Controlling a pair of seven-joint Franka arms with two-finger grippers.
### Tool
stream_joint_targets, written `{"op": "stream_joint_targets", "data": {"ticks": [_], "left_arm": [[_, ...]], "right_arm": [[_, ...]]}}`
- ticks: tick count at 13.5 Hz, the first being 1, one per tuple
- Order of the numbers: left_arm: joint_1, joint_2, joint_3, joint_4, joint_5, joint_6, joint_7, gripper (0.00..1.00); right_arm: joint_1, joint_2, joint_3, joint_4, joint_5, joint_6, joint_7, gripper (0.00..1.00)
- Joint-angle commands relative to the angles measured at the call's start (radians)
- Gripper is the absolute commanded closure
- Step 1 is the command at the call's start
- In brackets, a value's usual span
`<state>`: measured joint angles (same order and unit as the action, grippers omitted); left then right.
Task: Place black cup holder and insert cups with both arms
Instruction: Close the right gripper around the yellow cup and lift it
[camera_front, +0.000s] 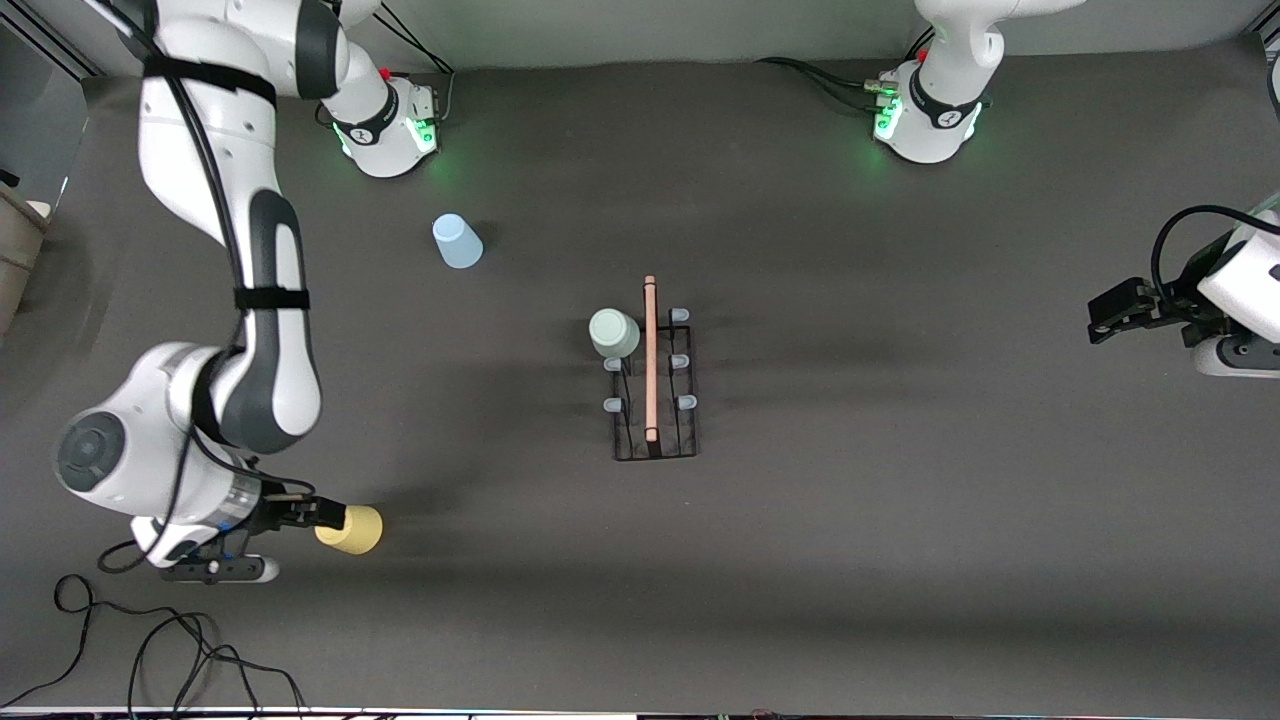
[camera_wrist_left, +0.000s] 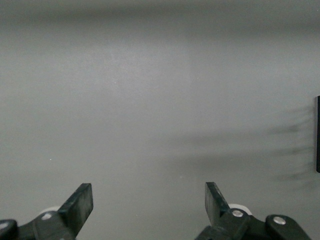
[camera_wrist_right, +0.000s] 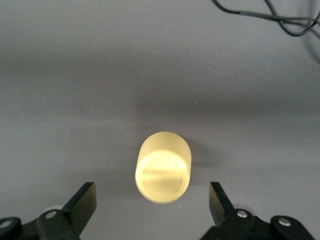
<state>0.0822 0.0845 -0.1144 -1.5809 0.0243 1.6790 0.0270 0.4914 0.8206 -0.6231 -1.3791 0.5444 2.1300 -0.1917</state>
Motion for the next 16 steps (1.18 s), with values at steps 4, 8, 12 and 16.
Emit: {"op": "stream_joint_targets", "data": {"ticks": [4,8,12,16], "left_arm": [[-0.009,0.004,0.002,0.018,0.003,-0.024,-0.009,0.00],[-0.009,0.003,0.002,0.018,0.003,-0.025,-0.010,0.00],[-0.010,0.004,0.004,0.018,0.003,-0.030,-0.010,0.00],[-0.010,0.003,0.002,0.018,0.003,-0.030,-0.010,0.00]], "right_arm": [[-0.002,0.049,0.036,-0.087,0.046,0.142,-0.034,0.00],[-0.002,0.042,0.040,-0.087,0.045,0.134,-0.031,0.73],[0.009,-0.061,0.022,-0.052,0.023,-0.031,0.014,0.74],[0.015,-0.196,0.025,0.037,-0.159,-0.283,0.220,0.73]]}}
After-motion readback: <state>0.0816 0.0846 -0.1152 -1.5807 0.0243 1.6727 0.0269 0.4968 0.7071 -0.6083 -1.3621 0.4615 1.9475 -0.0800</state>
